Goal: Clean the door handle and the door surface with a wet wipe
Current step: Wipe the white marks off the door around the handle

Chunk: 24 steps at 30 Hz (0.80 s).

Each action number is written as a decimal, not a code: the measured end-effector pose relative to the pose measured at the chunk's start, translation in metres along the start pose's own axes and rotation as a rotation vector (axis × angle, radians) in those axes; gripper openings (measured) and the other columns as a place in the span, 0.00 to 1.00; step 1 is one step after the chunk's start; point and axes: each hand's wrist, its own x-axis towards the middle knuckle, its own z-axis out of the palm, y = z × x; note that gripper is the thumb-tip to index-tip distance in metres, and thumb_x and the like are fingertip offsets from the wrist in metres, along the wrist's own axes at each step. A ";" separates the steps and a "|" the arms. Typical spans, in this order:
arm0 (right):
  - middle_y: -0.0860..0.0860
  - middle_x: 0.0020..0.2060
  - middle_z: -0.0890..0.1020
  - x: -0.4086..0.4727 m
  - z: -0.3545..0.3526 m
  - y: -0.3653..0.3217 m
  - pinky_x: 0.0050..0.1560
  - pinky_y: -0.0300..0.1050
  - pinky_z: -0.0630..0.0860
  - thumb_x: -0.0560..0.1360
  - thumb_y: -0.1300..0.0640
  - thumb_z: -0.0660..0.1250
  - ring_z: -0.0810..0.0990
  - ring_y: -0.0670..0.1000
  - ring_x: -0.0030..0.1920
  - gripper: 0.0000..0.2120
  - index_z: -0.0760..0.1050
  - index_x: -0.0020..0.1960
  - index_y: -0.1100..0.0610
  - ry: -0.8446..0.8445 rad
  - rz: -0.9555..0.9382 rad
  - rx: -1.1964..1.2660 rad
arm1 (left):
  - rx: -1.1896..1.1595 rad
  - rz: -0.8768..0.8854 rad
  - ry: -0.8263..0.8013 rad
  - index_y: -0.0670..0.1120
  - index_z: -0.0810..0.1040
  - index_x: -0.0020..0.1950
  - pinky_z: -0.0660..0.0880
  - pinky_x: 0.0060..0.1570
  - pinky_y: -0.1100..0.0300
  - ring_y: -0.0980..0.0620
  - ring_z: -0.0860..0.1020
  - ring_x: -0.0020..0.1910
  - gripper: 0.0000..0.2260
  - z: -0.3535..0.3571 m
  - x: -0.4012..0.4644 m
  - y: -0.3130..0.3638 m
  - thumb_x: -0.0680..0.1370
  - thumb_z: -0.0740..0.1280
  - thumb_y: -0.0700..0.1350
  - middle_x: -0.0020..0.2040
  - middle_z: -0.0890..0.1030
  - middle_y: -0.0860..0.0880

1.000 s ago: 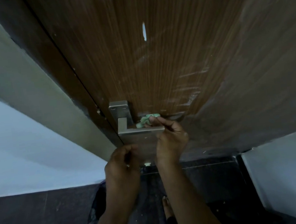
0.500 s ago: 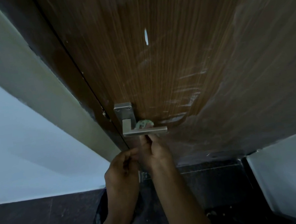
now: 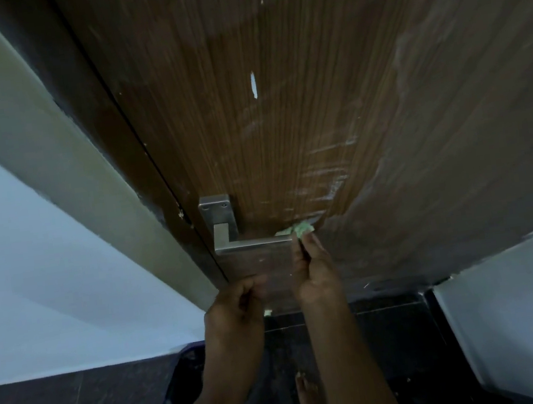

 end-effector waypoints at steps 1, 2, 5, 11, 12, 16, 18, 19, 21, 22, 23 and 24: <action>0.57 0.57 0.85 0.000 0.003 -0.005 0.63 0.42 0.79 0.74 0.66 0.72 0.84 0.52 0.60 0.15 0.80 0.60 0.65 -0.008 -0.034 -0.001 | 0.001 0.033 -0.013 0.68 0.78 0.43 0.70 0.41 0.80 0.74 0.77 0.47 0.19 0.003 0.000 0.006 0.79 0.65 0.40 0.42 0.79 0.76; 0.56 0.53 0.87 -0.003 0.007 -0.012 0.56 0.40 0.82 0.70 0.66 0.75 0.86 0.51 0.56 0.16 0.81 0.58 0.64 -0.046 -0.074 -0.003 | 0.006 0.069 -0.019 0.67 0.78 0.45 0.69 0.42 0.81 0.75 0.76 0.48 0.19 0.007 0.002 0.011 0.79 0.65 0.40 0.43 0.79 0.76; 0.57 0.46 0.89 -0.001 0.014 -0.024 0.44 0.39 0.84 0.64 0.64 0.78 0.88 0.51 0.48 0.13 0.84 0.48 0.63 -0.110 -0.190 -0.068 | -0.009 0.165 -0.032 0.67 0.77 0.49 0.70 0.46 0.80 0.73 0.77 0.50 0.19 0.013 0.005 0.025 0.80 0.65 0.40 0.47 0.79 0.75; 0.59 0.44 0.88 -0.011 0.015 -0.033 0.40 0.41 0.83 0.73 0.69 0.74 0.88 0.51 0.42 0.10 0.82 0.54 0.67 0.073 -0.125 -0.223 | -0.073 0.244 0.009 0.69 0.80 0.48 0.69 0.46 0.81 0.72 0.78 0.50 0.21 0.012 0.015 0.042 0.79 0.65 0.40 0.49 0.80 0.75; 0.59 0.44 0.88 -0.011 0.017 -0.043 0.39 0.40 0.83 0.71 0.69 0.76 0.88 0.52 0.42 0.10 0.83 0.52 0.66 0.119 -0.226 -0.227 | -0.089 0.234 0.009 0.70 0.80 0.49 0.70 0.46 0.80 0.72 0.79 0.50 0.22 0.011 0.016 0.042 0.80 0.65 0.38 0.49 0.80 0.74; 0.59 0.43 0.88 -0.021 0.034 -0.059 0.45 0.41 0.85 0.67 0.66 0.80 0.89 0.56 0.46 0.09 0.84 0.46 0.63 0.028 -0.650 -0.231 | -0.108 0.254 0.032 0.63 0.81 0.51 0.71 0.45 0.79 0.69 0.79 0.50 0.16 0.013 0.018 0.047 0.79 0.65 0.40 0.51 0.82 0.70; 0.58 0.44 0.88 -0.025 0.034 -0.050 0.47 0.44 0.86 0.69 0.66 0.79 0.88 0.56 0.48 0.09 0.84 0.47 0.62 0.069 -0.659 -0.266 | -0.127 0.237 0.041 0.60 0.82 0.53 0.70 0.47 0.79 0.70 0.79 0.52 0.12 0.015 0.019 0.050 0.78 0.64 0.44 0.51 0.82 0.70; 0.57 0.44 0.88 -0.025 0.030 -0.046 0.47 0.44 0.86 0.70 0.67 0.78 0.88 0.56 0.48 0.08 0.84 0.48 0.61 0.124 -0.606 -0.280 | -0.140 0.226 0.042 0.60 0.82 0.53 0.71 0.47 0.79 0.71 0.79 0.52 0.12 0.015 0.019 0.052 0.78 0.65 0.44 0.51 0.82 0.70; 0.57 0.45 0.88 -0.025 0.024 -0.039 0.46 0.44 0.85 0.72 0.68 0.76 0.88 0.55 0.48 0.07 0.84 0.48 0.61 0.211 -0.438 -0.247 | -0.143 0.220 0.038 0.60 0.82 0.52 0.72 0.48 0.78 0.70 0.79 0.51 0.14 0.015 0.021 0.054 0.79 0.65 0.40 0.51 0.82 0.70; 0.58 0.45 0.88 -0.027 0.025 -0.038 0.45 0.43 0.85 0.73 0.68 0.75 0.88 0.54 0.46 0.06 0.84 0.48 0.60 0.222 -0.383 -0.223 | -0.143 0.213 0.034 0.61 0.82 0.52 0.72 0.48 0.78 0.70 0.79 0.51 0.15 0.015 0.022 0.054 0.79 0.65 0.39 0.50 0.82 0.70; 0.57 0.44 0.88 -0.031 0.031 -0.038 0.44 0.42 0.84 0.73 0.68 0.75 0.88 0.53 0.45 0.06 0.84 0.47 0.60 0.216 -0.385 -0.222 | -0.149 0.203 0.031 0.61 0.82 0.51 0.73 0.48 0.77 0.70 0.80 0.50 0.16 0.014 0.022 0.054 0.79 0.65 0.38 0.50 0.82 0.70; 0.57 0.42 0.88 -0.036 0.040 -0.040 0.43 0.40 0.84 0.72 0.68 0.75 0.88 0.54 0.45 0.05 0.84 0.47 0.61 0.193 -0.447 -0.233 | -0.150 0.197 0.031 0.62 0.82 0.51 0.73 0.46 0.77 0.69 0.80 0.50 0.17 0.013 0.023 0.055 0.79 0.65 0.38 0.50 0.82 0.70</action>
